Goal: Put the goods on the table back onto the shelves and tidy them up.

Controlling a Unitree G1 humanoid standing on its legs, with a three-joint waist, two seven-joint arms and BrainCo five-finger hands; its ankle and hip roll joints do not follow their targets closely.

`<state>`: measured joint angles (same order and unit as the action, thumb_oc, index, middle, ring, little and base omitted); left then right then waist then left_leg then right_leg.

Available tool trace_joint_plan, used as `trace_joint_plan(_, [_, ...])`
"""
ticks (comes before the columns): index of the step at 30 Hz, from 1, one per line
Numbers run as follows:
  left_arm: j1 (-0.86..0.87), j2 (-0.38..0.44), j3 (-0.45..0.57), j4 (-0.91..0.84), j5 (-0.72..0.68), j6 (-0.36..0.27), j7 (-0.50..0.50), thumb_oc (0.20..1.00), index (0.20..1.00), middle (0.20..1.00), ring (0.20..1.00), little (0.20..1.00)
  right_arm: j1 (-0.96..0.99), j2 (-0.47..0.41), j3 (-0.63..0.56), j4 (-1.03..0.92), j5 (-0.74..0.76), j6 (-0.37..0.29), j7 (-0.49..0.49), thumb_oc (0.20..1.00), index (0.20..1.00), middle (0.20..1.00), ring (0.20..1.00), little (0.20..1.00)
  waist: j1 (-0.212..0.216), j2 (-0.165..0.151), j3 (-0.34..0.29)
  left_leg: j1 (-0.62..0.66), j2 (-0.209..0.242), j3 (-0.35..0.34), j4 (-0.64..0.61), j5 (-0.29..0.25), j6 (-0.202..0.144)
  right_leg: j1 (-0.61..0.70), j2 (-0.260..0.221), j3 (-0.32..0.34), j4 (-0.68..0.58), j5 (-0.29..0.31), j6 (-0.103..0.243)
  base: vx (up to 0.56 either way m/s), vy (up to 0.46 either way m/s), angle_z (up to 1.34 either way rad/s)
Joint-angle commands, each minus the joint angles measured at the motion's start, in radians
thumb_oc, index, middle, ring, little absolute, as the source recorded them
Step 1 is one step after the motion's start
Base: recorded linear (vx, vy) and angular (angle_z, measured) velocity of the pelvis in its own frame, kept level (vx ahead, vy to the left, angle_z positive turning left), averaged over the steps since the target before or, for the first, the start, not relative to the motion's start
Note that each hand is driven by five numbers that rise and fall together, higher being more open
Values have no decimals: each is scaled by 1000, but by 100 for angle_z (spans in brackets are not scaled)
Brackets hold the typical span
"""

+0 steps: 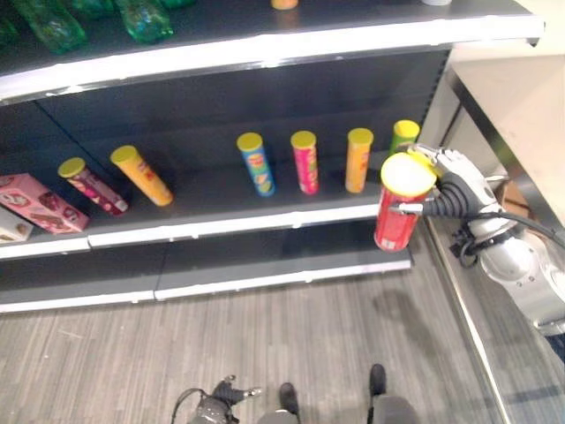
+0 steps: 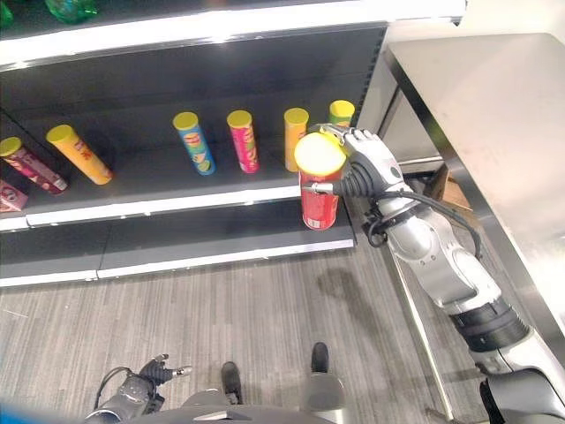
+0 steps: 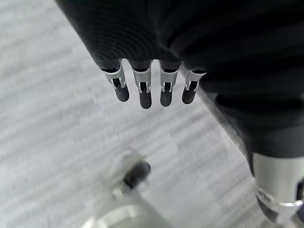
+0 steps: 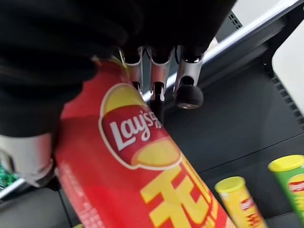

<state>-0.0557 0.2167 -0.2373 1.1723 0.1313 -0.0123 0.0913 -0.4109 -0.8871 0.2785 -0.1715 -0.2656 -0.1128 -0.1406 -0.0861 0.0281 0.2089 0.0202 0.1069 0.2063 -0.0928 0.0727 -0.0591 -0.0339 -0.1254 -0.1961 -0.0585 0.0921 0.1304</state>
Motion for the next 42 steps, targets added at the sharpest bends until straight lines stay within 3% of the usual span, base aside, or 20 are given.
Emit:
trace_joint_plan(1, [-38, 51, -20, 16, 13, -10, 3, 1000, 1000, 1000, 1000, 1000, -136, -33, 35, -7, 8, -23, -12, 200, 200, 200, 200, 200, 24, -30, -16, 50, -92, 7, 5, -108, -24, -108, 35, -22, 12, -6, 21, 165, -76, 67])
trace_joint_plan(4, [-24, 41, -5, 6, -10, -10, 14, 1000, 1000, 1000, 1000, 1000, -148, -38, 58, -17, 0, -27, -6, 200, 200, 200, 200, 200, 30, -32, -7, 27, -92, 4, 131, -155, -34, -66, 21, -51, 10, -19, 13, 177, -127, 44])
trace_joint_plan(5, [-17, 33, -8, -18, -26, -9, 32, 1000, 1000, 1000, 1000, 1000, -155, -37, 68, -22, 4, -22, -2, 200, 200, 200, 200, 200, 44, -44, 15, -46, -80, 15, 302, -155, -79, -32, -7, -78, 4, -33, 1, 124, -138, 37])
trace_joint_plan(6, [-18, 33, -7, -18, -26, -8, 32, 1000, 1000, 1000, 1000, 1000, -157, -36, 69, -21, 4, -22, -2, 200, 200, 200, 200, 200, 41, -43, 16, -56, -76, 12, 320, -162, -81, -32, -5, -81, 4, -33, 0, 128, -116, 68])
trace_joint_plan(7, [-19, 27, -5, -29, -38, -4, 53, 1000, 1000, 1000, 1000, 1000, -163, -36, 76, -13, -3, -14, -8, 200, 200, 200, 200, 200, 51, -46, 31, -117, -37, 23, 437, -114, -127, 0, -16, -105, -8, -51, -14, 120, -37, 65])
trace_joint_plan(8, [-14, 26, 0, -28, -41, -1, 59, 1000, 1000, 1000, 1000, 1000, -161, -33, 78, -7, -7, -8, -6, 200, 200, 200, 200, 200, 52, -41, 32, -136, -5, 24, 459, -93, -137, 13, -15, -110, -17, -60, -17, 182, -21, 65])
trace_joint_plan(10, [-4, 24, 6, -31, -48, 0, 61, 1000, 1000, 1000, 1000, 1000, -157, -30, 79, -6, -14, -6, -6, 200, 200, 200, 200, 200, 55, -36, 31, -143, 18, 22, 459, -87, -135, 22, -12, -109, -22, -67, -17, 188, 55, 25])
trace_joint_plan(11, [16, 25, 33, -20, -63, 0, 78, 1000, 1000, 1000, 1000, 1000, -154, -12, 93, 3, -24, -3, -3, 200, 200, 200, 200, 200, 70, -29, 23, -122, 59, -2, 368, -103, -113, 30, -16, -88, -27, -83, -4, 195, 92, 0])
trace_joint_plan(13, [16, 26, 34, -20, -63, 0, 78, 1000, 1000, 1000, 1000, 1000, -156, -11, 94, 3, -24, -3, -3, 200, 200, 200, 200, 200, 69, -34, 20, -122, 54, 0, 358, -94, -111, 26, -21, -87, -28, -79, -3, 238, 160, -24])
trace_joint_plan(14, [30, 26, 70, 4, -104, -4, 108, 1000, 1000, 1000, 1000, 1000, -161, 11, 117, 24, -34, -5, -10, 200, 200, 200, 200, 200, 92, -33, 6, -116, 139, -76, 172, -25, -115, 21, -50, -55, -27, -106, 19, 289, 223, -46])
trace_joint_plan(15, [30, 26, 70, 4, -104, -4, 108, 1000, 1000, 1000, 1000, 1000, -161, 11, 117, 24, -34, -5, -10, 200, 200, 200, 200, 200, 92, -33, 6, -114, 139, -75, 169, -23, -116, 21, -50, -55, -27, -106, 19, 398, 327, -57])
trace_joint_plan(18, [24, 30, 79, 11, -108, -4, 124, 1000, 1000, 1000, 1000, 1000, -142, 6, 110, 54, -37, 3, -29, 200, 200, 200, 200, 200, 101, -10, -6, -180, 237, -95, 18, 127, -170, 67, -94, -24, -29, -155, 56, 340, 285, -18])
trace_joint_plan(23, [44, 40, 68, 7, -75, -5, 99, 1000, 1000, 1000, 1000, 1000, -108, 20, 84, 37, -63, 16, -15, 200, 200, 200, 200, 200, 105, 18, -40, -165, 184, -64, 44, 76, -168, 139, -157, -5, -23, -140, 86, 438, 373, -12])
trace_joint_plan(24, [28, 58, 46, 3, -46, -3, 92, 1000, 1000, 1000, 1000, 1000, -137, 36, 98, 42, -84, 20, -6, 200, 200, 200, 200, 200, 104, 5, -41, -151, 132, -23, 62, 42, -140, 110, -213, 11, 25, -99, 98, 346, 391, -54])
trace_joint_plan(30, [1, 92, 20, -34, -34, -3, 88, 1000, 1000, 1000, 1000, 1000, -232, 58, 157, 70, -104, 31, -12, 200, 200, 200, 200, 200, 108, 1, -39, -82, 24, 96, 11, -5, -59, 0, -298, -15, 160, 30, 96, 197, 357, -50])
trace_joint_plan(32, [-6, 96, 16, -35, -36, -1, 84, 1000, 1000, 1000, 1000, 1000, -225, 55, 138, 69, -102, 30, -25, 200, 200, 200, 200, 200, 89, 6, -31, -63, 7, 104, 5, -27, -44, -36, -237, -5, 212, 1, 78, 138, 253, -16])
trace_joint_plan(33, [-7, 96, 16, -35, -36, -1, 84, 1000, 1000, 1000, 1000, 1000, -225, 55, 137, 69, -102, 30, -25, 200, 200, 200, 200, 200, 91, 7, -32, -67, 8, 106, 5, -25, -44, -40, -235, -4, 211, 4, 76, 86, 111, -1])
trace_joint_plan(36, [-17, 90, 7, -33, -36, -3, 80, 1000, 1000, 1000, 1000, 1000, -233, 55, 115, 70, -86, 29, -47, 200, 200, 200, 200, 200, 82, 15, -21, -52, -9, 104, 5, -35, -39, -72, -138, 4, 145, -46, 62, 100, 82, 15])
trace_joint_plan(39, [-26, 86, 7, -34, -46, -5, 81, 1000, 1000, 1000, 1000, 1000, -244, 57, 109, 74, -77, 31, -66, 200, 200, 200, 200, 200, 73, 10, 4, -45, -18, 82, 5, -41, -38, -129, -95, 50, 86, -31, 64, 46, -31, 20])
trace_joint_plan(42, [-20, 83, 4, -42, -50, -7, 81, 1000, 1000, 1000, 1000, 1000, -242, 60, 97, 76, -77, 36, -76, 200, 200, 200, 200, 200, 78, -1, 10, -44, -32, 61, 5, -43, -39, -108, -93, 78, 55, -29, 65, 27, -55, 14])
